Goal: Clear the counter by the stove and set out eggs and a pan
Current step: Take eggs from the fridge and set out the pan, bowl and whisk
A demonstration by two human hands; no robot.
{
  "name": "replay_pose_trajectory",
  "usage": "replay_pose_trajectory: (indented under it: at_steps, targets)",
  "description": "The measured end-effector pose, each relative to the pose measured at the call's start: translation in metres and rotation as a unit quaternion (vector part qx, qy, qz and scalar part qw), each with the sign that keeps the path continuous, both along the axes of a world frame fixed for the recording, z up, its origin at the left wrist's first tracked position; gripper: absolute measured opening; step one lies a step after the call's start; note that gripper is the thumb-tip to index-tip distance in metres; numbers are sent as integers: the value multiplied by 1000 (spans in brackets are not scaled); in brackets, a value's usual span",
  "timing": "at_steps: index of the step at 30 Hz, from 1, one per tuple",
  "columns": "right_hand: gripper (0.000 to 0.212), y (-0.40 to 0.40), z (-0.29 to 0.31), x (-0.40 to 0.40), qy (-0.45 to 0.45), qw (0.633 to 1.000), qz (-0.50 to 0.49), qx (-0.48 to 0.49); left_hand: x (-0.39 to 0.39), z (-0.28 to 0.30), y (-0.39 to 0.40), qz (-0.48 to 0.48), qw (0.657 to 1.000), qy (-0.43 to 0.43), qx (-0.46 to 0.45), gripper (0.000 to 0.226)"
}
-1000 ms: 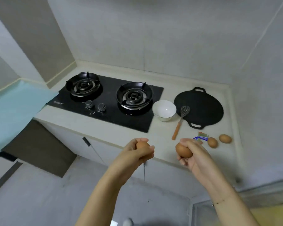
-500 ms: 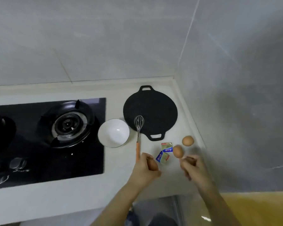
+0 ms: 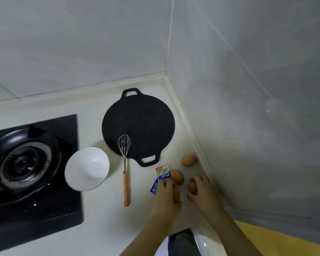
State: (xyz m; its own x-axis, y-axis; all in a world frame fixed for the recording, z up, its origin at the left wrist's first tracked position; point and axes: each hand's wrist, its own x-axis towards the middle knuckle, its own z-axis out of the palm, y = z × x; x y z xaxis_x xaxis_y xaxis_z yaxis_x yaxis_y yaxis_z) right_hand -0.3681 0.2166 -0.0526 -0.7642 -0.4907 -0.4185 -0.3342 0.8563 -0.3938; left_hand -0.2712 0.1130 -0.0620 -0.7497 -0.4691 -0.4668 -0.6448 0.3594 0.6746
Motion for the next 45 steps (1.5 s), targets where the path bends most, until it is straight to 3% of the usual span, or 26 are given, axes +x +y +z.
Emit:
replay_pose_trajectory:
  at_steps: [3, 8, 17, 23, 29, 34, 37, 42, 45]
  targets:
    - [29, -2, -4, -2, 6, 1000, 19, 8, -7, -3, 4, 12, 999, 5, -40, 34]
    - [20, -1, -8, -6, 15, 997, -26, -66, -14, 0, 5, 26, 996, -10, -81, 25]
    - [21, -3, 0, -2, 67, 983, -83, -150, -15, 0, 0, 12, 996, 70, -49, 23]
    - [31, 2, 6, 5, 38, 977, -125, -169, -23, 2, 0, 15, 995, 99, -12, 25]
    - [44, 14, 4, 11, 3, 975, -121, -186, -21, 7, -8, -2, 993, 114, -16, 28]
    - [44, 14, 6, 18, 9, 982, -74, -172, 0, 17, -28, 15, 988, 134, -70, 29]
    - [37, 14, -2, 21, 37, 989, -52, -133, 18, 19, -51, 61, 987, 109, -97, 26]
    - [48, 10, -22, 24, 64, 993, -62, -79, 44, 9, -84, 77, 983, 28, -164, 35]
    - [45, 8, -25, 34, 100, 987, -59, -107, 53, 4, -85, 85, 981, 4, -174, 44]
